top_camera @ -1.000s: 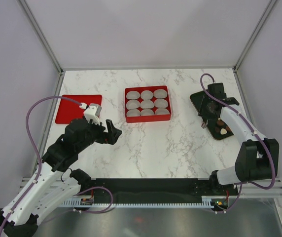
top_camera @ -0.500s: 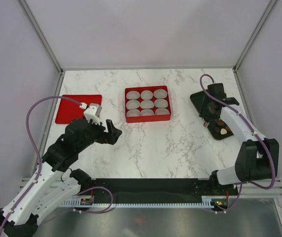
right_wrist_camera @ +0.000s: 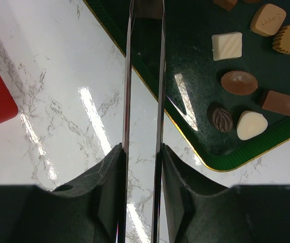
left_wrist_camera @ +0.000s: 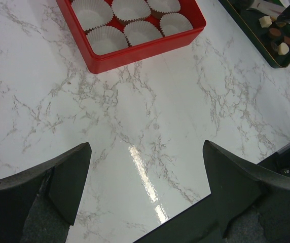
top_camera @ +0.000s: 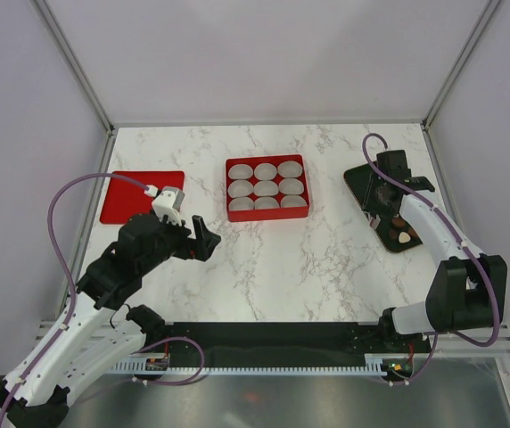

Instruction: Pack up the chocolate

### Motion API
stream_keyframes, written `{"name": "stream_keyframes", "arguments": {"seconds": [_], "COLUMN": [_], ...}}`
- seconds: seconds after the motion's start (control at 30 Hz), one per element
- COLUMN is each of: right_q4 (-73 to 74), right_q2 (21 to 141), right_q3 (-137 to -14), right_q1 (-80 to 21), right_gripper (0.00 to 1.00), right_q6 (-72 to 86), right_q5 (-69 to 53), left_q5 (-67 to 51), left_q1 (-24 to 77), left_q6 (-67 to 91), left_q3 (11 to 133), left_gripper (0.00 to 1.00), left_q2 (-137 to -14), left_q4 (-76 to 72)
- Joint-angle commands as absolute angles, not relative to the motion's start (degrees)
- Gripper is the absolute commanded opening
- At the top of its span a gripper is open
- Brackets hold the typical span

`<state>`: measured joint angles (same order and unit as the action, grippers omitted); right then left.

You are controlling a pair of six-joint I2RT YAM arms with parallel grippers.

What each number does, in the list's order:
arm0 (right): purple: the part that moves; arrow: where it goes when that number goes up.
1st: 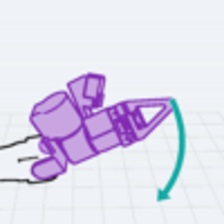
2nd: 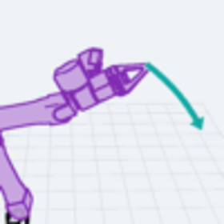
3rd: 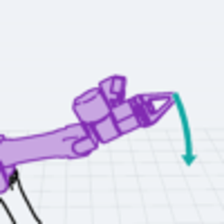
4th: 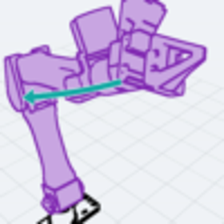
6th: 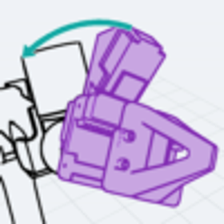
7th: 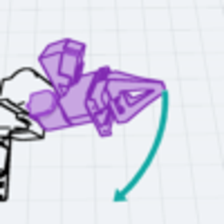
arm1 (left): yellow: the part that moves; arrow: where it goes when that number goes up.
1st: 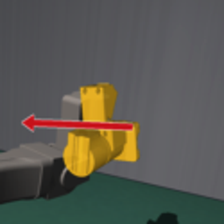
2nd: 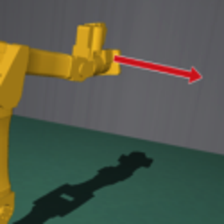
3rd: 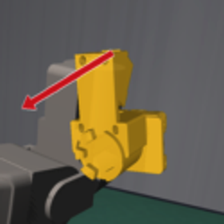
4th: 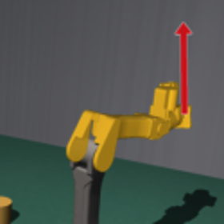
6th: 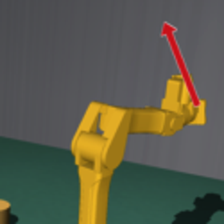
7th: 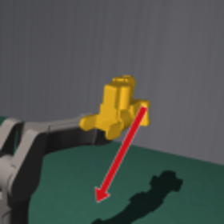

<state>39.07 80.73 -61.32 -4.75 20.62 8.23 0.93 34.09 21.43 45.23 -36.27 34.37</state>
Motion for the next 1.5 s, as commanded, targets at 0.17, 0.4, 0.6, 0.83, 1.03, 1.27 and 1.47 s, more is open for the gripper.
{"name": "stream_keyframes", "arguments": {"seconds": [0.17, 0.4, 0.6, 0.83, 1.03, 1.27, 1.47], "right_q4": [40.43, 43.68, 43.68, 38.94, 34.02, 29.71, 28.30], "right_q2": [77.70, 74.97, 78.83, 84.55, 88.59, 92.19, 94.57], "right_q3": [-63.80, -72.14, -78.83, -82.53, -81.48, -81.04, -82.35], "right_q1": [-4.66, -6.41, -16.95, -27.32, -28.91, -28.92, -28.92], "right_gripper": [0.35, 0.30, 0.29, 0.29, 0.31, 0.31, 0.32], "right_q6": [19.78, 20.13, 21.36, 22.59, 20.48, 18.46, 18.19], "right_q5": [8.09, 5.54, 4.75, 8.43, 9.75, 11.43, 10.03], "left_q5": [0.26, 0.26, -2.63, -1.42, -2.02, -1.58, -1.58], "left_q1": [33.93, 33.93, 33.93, 34.01, 34.01, 34.01, 34.01], "left_q6": [21.18, 21.18, 21.88, 22.15, 21.80, 21.80, 21.80], "left_q3": [45.00, 45.18, 45.79, 43.24, 43.42, 43.33, 43.42], "left_gripper": [0.99, 0.99, 0.99, 1.00, 1.00, 1.00, 1.00], "left_q2": [-36.21, -36.21, -34.63, -31.20, -32.34, -31.73, -31.64], "left_q4": [34.10, 34.19, 35.68, 35.42, 35.42, 35.42, 35.42]}}
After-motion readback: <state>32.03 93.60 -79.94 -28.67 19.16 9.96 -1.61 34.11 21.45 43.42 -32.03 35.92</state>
